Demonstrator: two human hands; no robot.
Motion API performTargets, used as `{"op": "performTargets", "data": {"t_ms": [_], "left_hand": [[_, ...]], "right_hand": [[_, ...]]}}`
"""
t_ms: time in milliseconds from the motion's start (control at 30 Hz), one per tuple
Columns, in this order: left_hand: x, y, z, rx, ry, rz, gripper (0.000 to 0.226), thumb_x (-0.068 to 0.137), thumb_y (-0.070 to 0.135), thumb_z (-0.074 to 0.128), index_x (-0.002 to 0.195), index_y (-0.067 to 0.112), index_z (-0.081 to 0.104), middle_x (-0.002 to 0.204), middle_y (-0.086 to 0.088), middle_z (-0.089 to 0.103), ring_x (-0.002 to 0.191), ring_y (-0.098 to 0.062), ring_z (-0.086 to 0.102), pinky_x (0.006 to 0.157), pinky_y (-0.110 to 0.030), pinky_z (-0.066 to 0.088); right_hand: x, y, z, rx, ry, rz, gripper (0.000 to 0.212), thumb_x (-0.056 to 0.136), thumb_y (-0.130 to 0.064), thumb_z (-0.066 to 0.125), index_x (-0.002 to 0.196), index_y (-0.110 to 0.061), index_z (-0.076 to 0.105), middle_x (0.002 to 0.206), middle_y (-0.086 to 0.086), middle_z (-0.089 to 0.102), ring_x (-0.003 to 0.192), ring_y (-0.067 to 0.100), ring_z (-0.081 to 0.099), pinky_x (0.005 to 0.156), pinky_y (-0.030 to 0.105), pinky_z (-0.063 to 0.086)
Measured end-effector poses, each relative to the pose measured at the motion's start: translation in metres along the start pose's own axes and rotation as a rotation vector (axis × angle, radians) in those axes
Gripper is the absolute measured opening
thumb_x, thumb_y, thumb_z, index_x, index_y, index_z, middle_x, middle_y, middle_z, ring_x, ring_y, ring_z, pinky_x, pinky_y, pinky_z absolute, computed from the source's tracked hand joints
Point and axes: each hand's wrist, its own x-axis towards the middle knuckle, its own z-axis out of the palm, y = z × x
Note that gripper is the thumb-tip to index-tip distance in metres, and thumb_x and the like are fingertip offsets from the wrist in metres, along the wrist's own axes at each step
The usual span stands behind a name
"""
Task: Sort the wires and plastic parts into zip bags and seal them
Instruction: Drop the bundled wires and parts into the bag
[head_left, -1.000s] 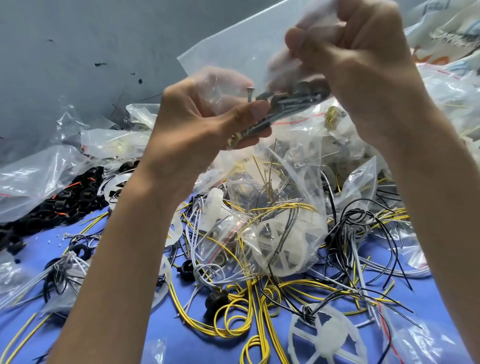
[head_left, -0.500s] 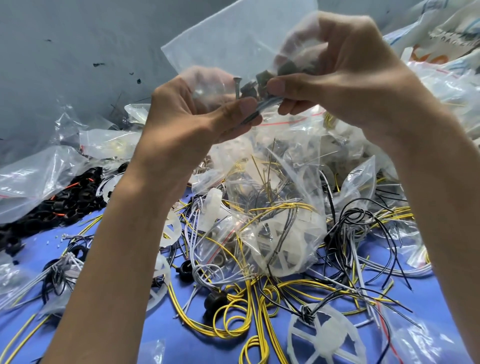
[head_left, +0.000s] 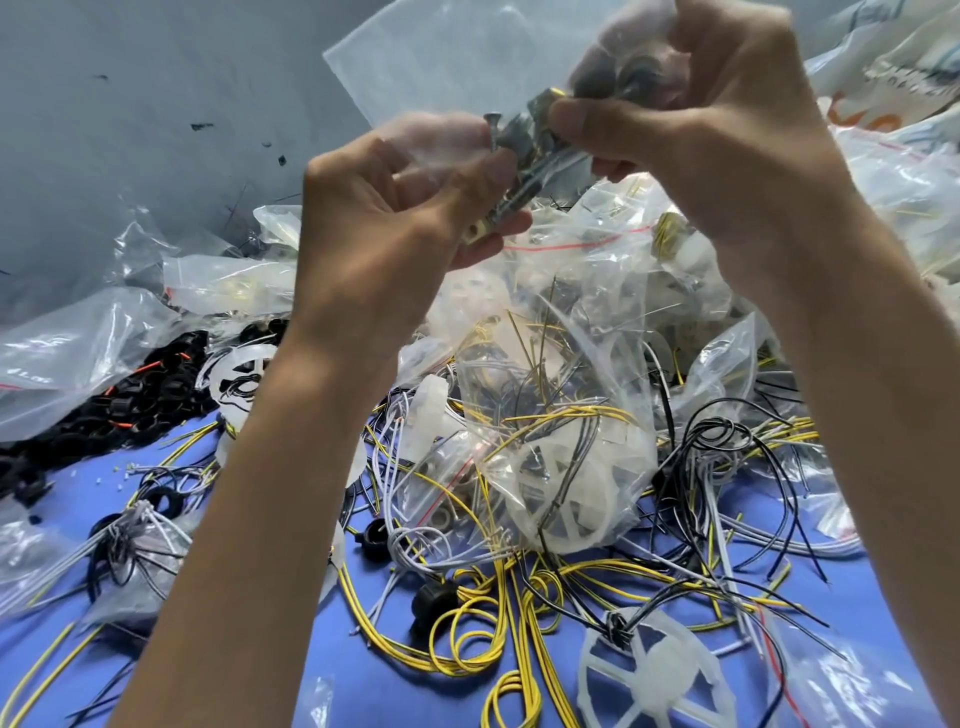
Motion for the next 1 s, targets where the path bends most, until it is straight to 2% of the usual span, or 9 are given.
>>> {"op": "performTargets", "data": {"t_ms": [200, 300, 400, 533, 667, 767, 867, 933, 1000], "left_hand": [[0.001, -0.003, 0.005, 0.044, 0.07, 0.032, 0.008, 0.088, 0.006, 0.064, 0.092, 0.012, 0.067, 0.073, 0.006, 0.074, 0.076, -0.014, 0.072, 0.067, -0.025, 0.057], [-0.001, -0.006, 0.015, 0.05, 0.093, 0.032, 0.009, 0.09, 0.006, 0.062, 0.093, 0.012, 0.068, 0.076, 0.007, 0.073, 0.079, -0.011, 0.071, 0.069, -0.025, 0.057], [-0.003, -0.007, 0.021, -0.015, 0.075, -0.024, 0.014, 0.089, 0.005, 0.062, 0.083, 0.016, 0.069, 0.075, 0.002, 0.073, 0.083, -0.019, 0.072, 0.068, -0.025, 0.056], [0.0, -0.004, 0.022, -0.13, 0.091, -0.125, 0.015, 0.088, 0.003, 0.063, 0.074, 0.01, 0.066, 0.071, -0.007, 0.071, 0.078, -0.025, 0.072, 0.068, -0.029, 0.058], [0.001, -0.002, 0.019, -0.2, 0.084, -0.207, 0.015, 0.088, 0.002, 0.061, 0.073, 0.004, 0.062, 0.066, -0.007, 0.069, 0.068, -0.02, 0.071, 0.064, -0.028, 0.058], [0.002, -0.001, 0.015, -0.263, 0.068, -0.233, 0.015, 0.089, -0.002, 0.058, 0.074, 0.002, 0.059, 0.067, -0.009, 0.07, 0.069, -0.022, 0.071, 0.066, -0.034, 0.059], [0.003, 0.002, 0.007, -0.275, 0.082, -0.177, 0.016, 0.087, -0.006, 0.057, 0.077, 0.006, 0.059, 0.067, -0.007, 0.07, 0.07, -0.023, 0.071, 0.063, -0.035, 0.059], [0.005, 0.003, 0.001, -0.236, 0.027, -0.126, 0.018, 0.087, -0.005, 0.056, 0.082, 0.01, 0.065, 0.07, -0.004, 0.072, 0.069, -0.022, 0.072, 0.059, -0.03, 0.058], [0.005, 0.004, -0.004, -0.18, -0.071, -0.095, 0.018, 0.09, -0.002, 0.054, 0.094, 0.012, 0.066, 0.074, 0.0, 0.073, 0.072, -0.019, 0.072, 0.059, -0.024, 0.057]], "right_hand": [[0.0, 0.003, 0.002, -0.119, -0.019, -0.025, 0.022, 0.08, -0.016, 0.071, 0.097, -0.005, 0.062, 0.089, 0.014, 0.065, 0.066, 0.01, 0.061, 0.057, 0.022, 0.047], [0.002, 0.004, 0.006, -0.242, 0.041, -0.074, 0.028, 0.078, -0.019, 0.071, 0.101, -0.005, 0.063, 0.092, 0.011, 0.066, 0.079, 0.023, 0.064, 0.063, 0.034, 0.053], [0.003, 0.002, 0.007, -0.308, 0.109, -0.11, 0.031, 0.075, -0.022, 0.071, 0.101, -0.006, 0.065, 0.091, 0.006, 0.066, 0.083, 0.023, 0.065, 0.07, 0.042, 0.052], [0.002, -0.001, 0.007, -0.426, 0.128, -0.175, 0.026, 0.078, -0.029, 0.065, 0.099, -0.015, 0.067, 0.093, 0.001, 0.068, 0.082, 0.018, 0.064, 0.072, 0.035, 0.051], [-0.001, -0.002, 0.009, -0.482, 0.063, -0.26, 0.02, 0.08, -0.021, 0.063, 0.099, -0.017, 0.069, 0.084, -0.015, 0.062, 0.071, 0.002, 0.058, 0.069, 0.021, 0.049], [0.001, 0.002, 0.002, -0.493, -0.032, -0.256, 0.023, 0.081, -0.023, 0.065, 0.101, -0.012, 0.067, 0.091, -0.007, 0.065, 0.077, 0.003, 0.06, 0.068, 0.016, 0.048], [0.003, 0.006, -0.007, -0.32, -0.092, -0.154, 0.022, 0.08, -0.022, 0.069, 0.094, -0.005, 0.063, 0.09, 0.004, 0.066, 0.081, 0.014, 0.064, 0.073, 0.028, 0.053], [0.001, 0.006, -0.01, -0.092, -0.125, -0.064, 0.01, 0.082, -0.017, 0.068, 0.086, -0.012, 0.06, 0.081, -0.003, 0.065, 0.073, 0.01, 0.063, 0.066, 0.026, 0.053], [0.0, 0.005, -0.011, 0.086, -0.167, -0.003, 0.014, 0.081, -0.012, 0.065, 0.089, -0.019, 0.056, 0.078, -0.008, 0.065, 0.069, 0.007, 0.063, 0.062, 0.023, 0.052]]}}
